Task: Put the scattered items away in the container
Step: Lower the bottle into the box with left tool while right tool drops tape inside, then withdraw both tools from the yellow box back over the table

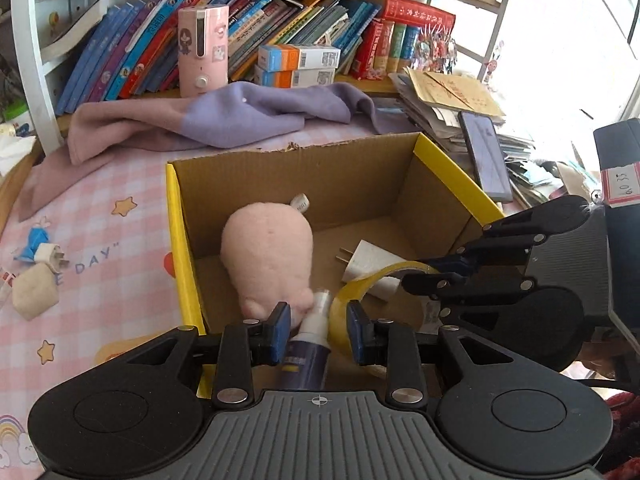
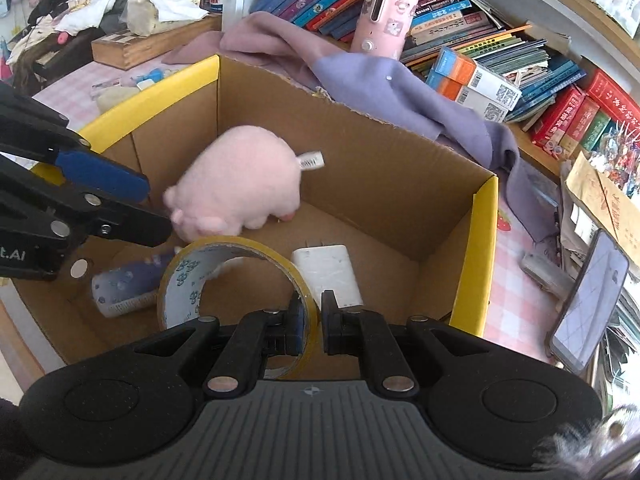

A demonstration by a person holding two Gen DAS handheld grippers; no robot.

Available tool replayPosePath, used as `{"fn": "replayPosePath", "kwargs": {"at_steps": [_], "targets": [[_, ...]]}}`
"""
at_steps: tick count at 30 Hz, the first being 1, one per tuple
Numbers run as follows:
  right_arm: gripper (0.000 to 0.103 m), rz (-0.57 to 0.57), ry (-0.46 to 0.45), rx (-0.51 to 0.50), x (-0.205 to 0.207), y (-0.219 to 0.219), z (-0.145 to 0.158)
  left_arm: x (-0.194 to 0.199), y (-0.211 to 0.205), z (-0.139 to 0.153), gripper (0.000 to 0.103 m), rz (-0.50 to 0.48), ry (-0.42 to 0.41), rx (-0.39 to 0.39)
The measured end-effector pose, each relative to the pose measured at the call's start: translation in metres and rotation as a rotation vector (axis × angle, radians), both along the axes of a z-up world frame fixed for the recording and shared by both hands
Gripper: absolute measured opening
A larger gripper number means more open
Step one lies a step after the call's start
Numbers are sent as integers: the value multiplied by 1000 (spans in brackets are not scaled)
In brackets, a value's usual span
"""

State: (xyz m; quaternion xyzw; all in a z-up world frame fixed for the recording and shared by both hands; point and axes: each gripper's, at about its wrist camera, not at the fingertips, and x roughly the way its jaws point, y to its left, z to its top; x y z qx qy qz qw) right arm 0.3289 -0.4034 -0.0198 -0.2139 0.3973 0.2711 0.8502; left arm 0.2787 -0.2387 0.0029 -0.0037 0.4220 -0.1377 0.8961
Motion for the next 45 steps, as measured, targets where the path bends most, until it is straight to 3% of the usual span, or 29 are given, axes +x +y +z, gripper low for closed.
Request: {"fn": "replayPosePath", "kwargs": {"at_steps": [4,6,8,14,26,33,45], "targets": [[22,-9,0,46,-1,-3,5,-4,-1,2,39,13,-16,-19],[28,-11,4,70,-1,-4,8,-8,0,5,59,27,-36,-18],[32,-4,3,98,-3,-6,11,-12,0,8,67,34,-55,-18],[37,-6,-38,136,-14,-11,24,-21,2,16,68,47,-92,-35],[37,-50,-128,220,-41,-19,53,-56,9,34,70,102,-187,-66],[37,-137,-198,288,-69,-31,72,-85,21,44,81,166,-250,-102],[42,-293,-274,274,-125,-17,77,-119,61,46,81,197,-291,-146]]}}
